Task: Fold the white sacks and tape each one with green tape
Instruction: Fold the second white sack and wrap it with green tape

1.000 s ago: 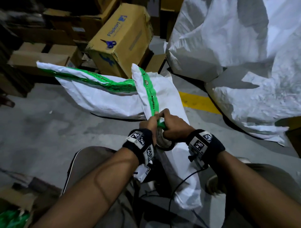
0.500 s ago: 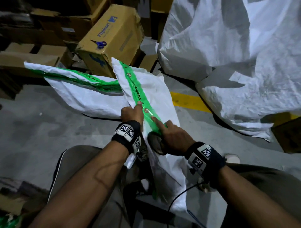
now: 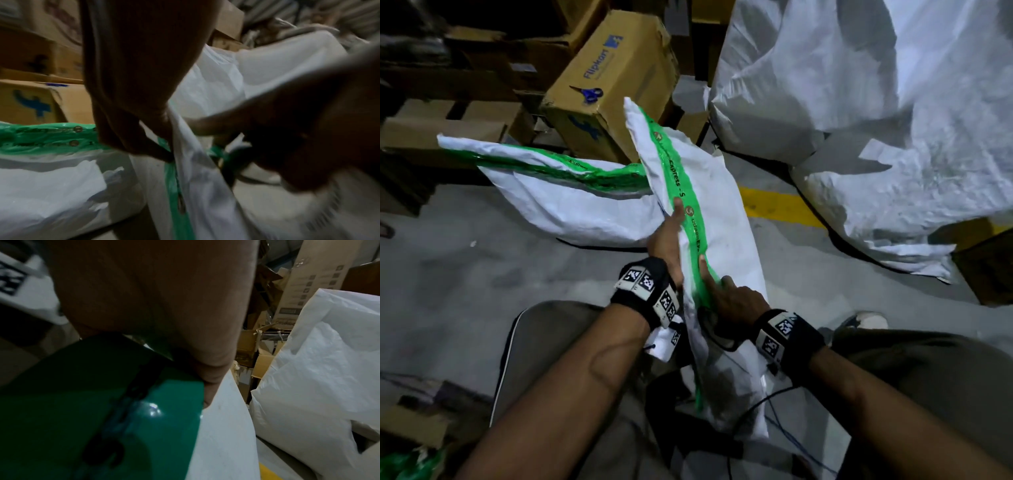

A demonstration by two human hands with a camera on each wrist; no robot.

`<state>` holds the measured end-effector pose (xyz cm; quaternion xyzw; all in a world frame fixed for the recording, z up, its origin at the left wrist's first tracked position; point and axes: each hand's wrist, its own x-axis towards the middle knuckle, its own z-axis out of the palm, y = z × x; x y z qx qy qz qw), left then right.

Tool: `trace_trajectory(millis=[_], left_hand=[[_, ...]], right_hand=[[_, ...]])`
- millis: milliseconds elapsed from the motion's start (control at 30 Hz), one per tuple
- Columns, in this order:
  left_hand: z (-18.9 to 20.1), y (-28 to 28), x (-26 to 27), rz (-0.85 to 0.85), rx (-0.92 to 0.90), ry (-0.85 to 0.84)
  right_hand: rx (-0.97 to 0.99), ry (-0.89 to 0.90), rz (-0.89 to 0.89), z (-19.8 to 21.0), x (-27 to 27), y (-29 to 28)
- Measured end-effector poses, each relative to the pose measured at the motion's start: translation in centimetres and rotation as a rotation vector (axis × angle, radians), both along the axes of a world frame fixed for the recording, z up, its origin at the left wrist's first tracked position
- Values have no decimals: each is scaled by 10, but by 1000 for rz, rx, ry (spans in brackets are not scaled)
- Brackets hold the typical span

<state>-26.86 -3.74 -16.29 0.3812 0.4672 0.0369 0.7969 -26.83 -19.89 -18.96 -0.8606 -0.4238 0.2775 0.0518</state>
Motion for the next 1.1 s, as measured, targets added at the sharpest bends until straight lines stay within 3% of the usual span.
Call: trace_trajectory(millis=[200, 400, 467, 567, 667, 767, 900, 1100], left_hand=[[-26, -37, -27, -265, 191, 404], [-38, -37, -24, -428, 551, 574], [-34, -32, -20, -368, 624, 616], [-31, -20, -11, -300, 722, 604], [-26, -14, -4, -264, 755, 560], [-21, -11, 3, -211, 751, 520], [-10, -5, 6, -121, 648, 438], [-2, 0, 5, 24, 385, 276]], right_hand=[[-75, 85, 11, -13, 4, 7], [-10, 129, -169, -19, -1, 1], [89, 109, -256, -17, -1, -7], [294, 109, -356, -8, 3, -21], [311, 114, -360, -1, 8, -28], [215, 81, -225, 15, 6, -29], [-54, 2, 1, 27, -11, -41], [-125, 173, 25, 38, -22, -42]])
